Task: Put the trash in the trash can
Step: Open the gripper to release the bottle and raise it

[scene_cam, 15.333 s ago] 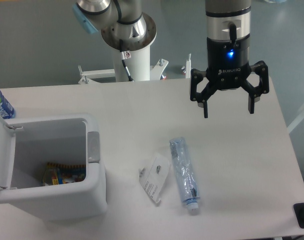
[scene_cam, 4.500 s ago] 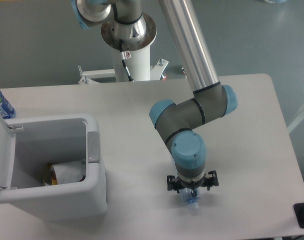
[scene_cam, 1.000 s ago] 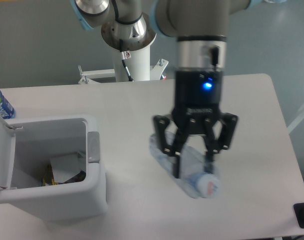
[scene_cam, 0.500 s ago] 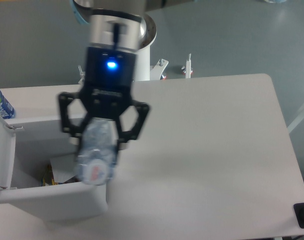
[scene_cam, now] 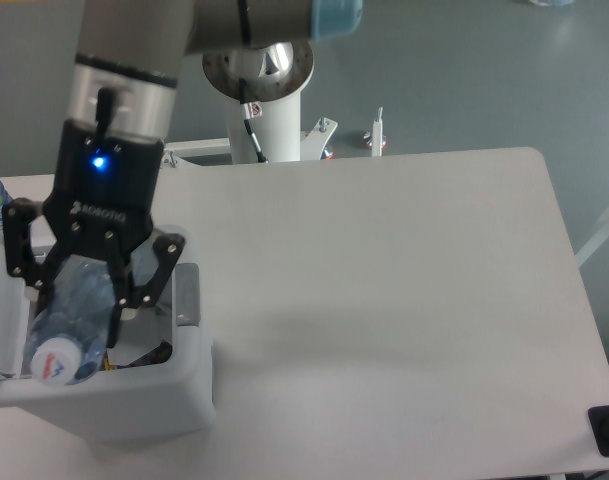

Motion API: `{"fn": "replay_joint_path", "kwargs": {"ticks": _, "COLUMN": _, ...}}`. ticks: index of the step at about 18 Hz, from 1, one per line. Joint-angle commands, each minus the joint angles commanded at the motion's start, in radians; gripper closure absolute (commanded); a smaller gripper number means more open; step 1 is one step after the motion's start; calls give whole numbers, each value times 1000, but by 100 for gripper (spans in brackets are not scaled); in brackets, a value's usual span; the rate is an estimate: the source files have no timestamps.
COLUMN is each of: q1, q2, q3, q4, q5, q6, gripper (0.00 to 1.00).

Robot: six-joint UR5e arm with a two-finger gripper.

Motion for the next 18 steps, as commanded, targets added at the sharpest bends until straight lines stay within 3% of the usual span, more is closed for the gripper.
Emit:
{"fn": "replay_joint_path", "kwargs": {"ticks": 1, "q1": 0, "q2": 0, "q3": -3, "q4": 0, "q5": 0, "q6": 3, "gripper": 21}}
{"fn": "replay_joint_path", "kwargs": {"ticks": 2, "q1": 0, "q2": 0, "q3": -2, "q4": 2, "q5": 0, "q6": 11, "gripper": 2}}
{"fn": "replay_joint_path", "kwargs": {"ticks": 10, "q1": 23, "q2": 17, "q3": -43, "q4": 0, "q5": 11, "q6": 29, "gripper": 0}}
{"fn": "replay_joint_path", "kwargs": {"ticks": 16, "q1": 162, "q2": 37, "q3": -12, "q4": -2, "q5": 51, "q6": 43, "gripper": 0}}
{"fn": "replay_joint_path", "kwargs": {"ticks": 18, "q1": 193, "q2": 31, "q3": -14, "q4": -3, "q5": 57, "q6": 130, "gripper": 0}}
